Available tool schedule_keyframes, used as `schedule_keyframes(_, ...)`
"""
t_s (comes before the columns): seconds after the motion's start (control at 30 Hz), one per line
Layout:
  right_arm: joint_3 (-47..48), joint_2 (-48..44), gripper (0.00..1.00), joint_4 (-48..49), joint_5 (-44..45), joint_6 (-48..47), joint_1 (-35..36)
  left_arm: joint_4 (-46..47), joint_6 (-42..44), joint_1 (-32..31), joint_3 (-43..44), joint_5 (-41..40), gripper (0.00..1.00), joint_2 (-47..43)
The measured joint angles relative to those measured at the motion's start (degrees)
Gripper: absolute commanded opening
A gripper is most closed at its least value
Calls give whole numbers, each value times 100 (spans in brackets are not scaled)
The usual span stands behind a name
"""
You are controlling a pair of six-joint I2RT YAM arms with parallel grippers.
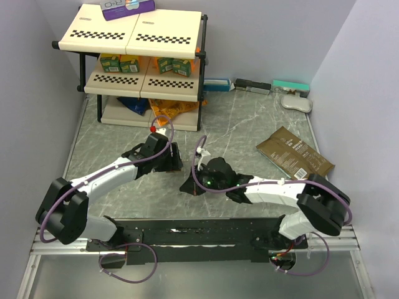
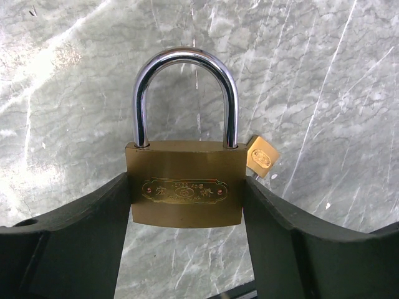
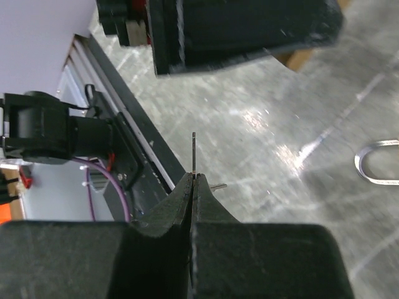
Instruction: Unlock with the key
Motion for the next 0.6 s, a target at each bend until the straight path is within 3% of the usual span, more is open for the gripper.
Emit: schedule_keyframes(0.6, 372, 887, 0, 645, -439, 227, -315, 131, 0, 15, -76, 151, 1, -219)
